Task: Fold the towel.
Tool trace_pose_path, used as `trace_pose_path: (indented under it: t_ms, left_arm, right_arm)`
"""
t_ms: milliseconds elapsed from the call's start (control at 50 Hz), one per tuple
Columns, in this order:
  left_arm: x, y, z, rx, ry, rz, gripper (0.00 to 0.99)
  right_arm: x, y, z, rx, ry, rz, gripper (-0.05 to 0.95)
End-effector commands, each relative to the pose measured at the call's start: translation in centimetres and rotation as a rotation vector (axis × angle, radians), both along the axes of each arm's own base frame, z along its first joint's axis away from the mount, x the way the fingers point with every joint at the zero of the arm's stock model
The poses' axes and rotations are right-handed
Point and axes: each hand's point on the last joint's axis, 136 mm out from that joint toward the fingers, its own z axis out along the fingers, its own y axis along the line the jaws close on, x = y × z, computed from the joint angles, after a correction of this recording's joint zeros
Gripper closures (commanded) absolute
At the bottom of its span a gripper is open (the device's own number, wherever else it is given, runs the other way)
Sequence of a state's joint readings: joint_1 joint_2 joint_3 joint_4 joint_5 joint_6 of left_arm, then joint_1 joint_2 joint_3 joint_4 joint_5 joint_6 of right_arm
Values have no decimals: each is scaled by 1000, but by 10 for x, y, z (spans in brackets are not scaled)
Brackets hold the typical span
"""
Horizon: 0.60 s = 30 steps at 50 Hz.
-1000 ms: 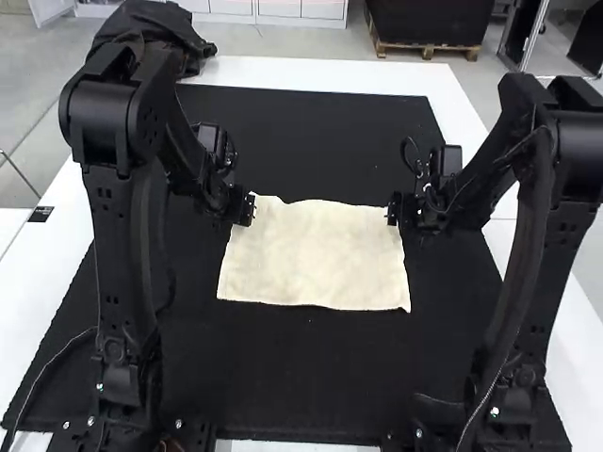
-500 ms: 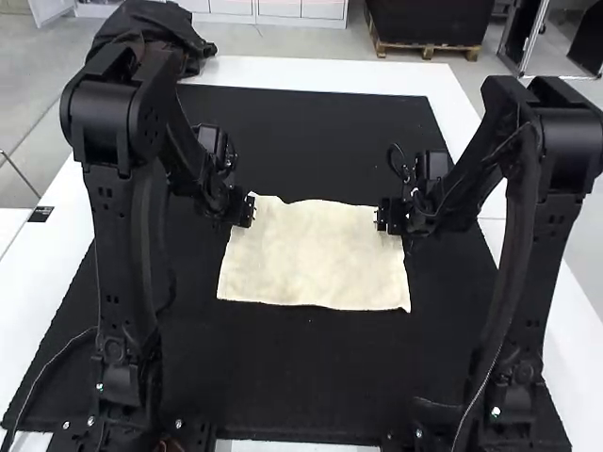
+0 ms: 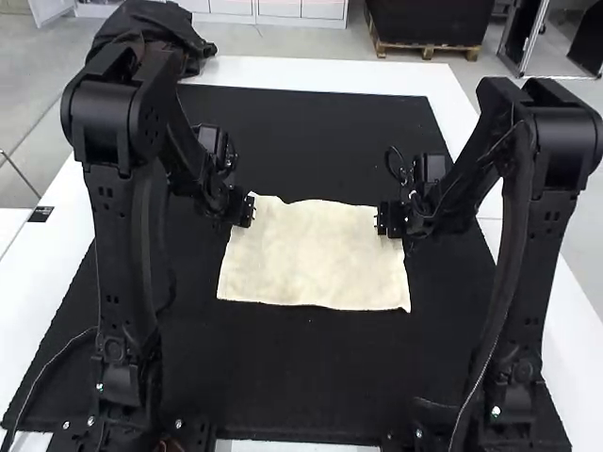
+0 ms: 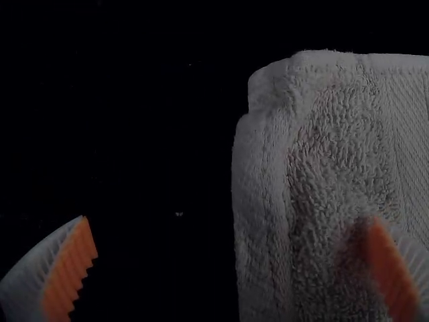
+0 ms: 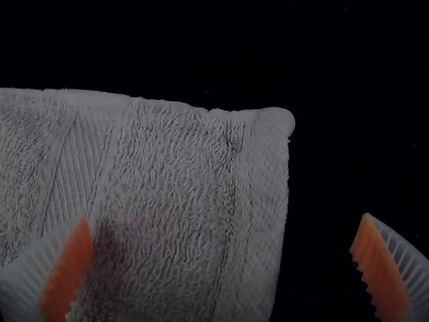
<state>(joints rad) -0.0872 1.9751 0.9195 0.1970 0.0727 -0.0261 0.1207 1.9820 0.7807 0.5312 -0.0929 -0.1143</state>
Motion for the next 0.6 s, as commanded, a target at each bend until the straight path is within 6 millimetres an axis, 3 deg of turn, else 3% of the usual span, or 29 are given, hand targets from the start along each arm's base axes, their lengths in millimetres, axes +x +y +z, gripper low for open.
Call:
trace_pose_path:
  t_ms: [0, 40, 60, 100, 140, 180, 360, 580]
  left_arm:
    - [-6, -4, -20, 6, 48, -12, 125]
    - [-7, -4, -22, 14, 51, -20, 264]
    - [-8, -4, -23, 16, 50, -24, 362]
    - [-9, -3, -25, 23, 48, -19, 659]
    - [-9, -3, -26, 26, 37, -19, 849]
    - [-9, -1, -27, 43, 24, -15, 979]
    - [-8, -3, -24, 43, -7, -22, 974]
    - [-2, -3, -14, 37, -40, -18, 974]
  right_arm:
    - [-1, -1, -10, -18, 22, -3, 10]
    - [-2, 1, -12, -9, 30, 5, 130]
    - [-3, 3, -12, -1, 32, 14, 244]
    - [-6, 8, -13, 26, 40, 38, 643]
    - [-8, 9, -16, 36, 46, 43, 931]
    - [-10, 12, -19, 43, 55, 51, 920]
    - [-17, 12, -24, 62, 77, 51, 920]
    - [-14, 7, -18, 72, 62, 38, 921]
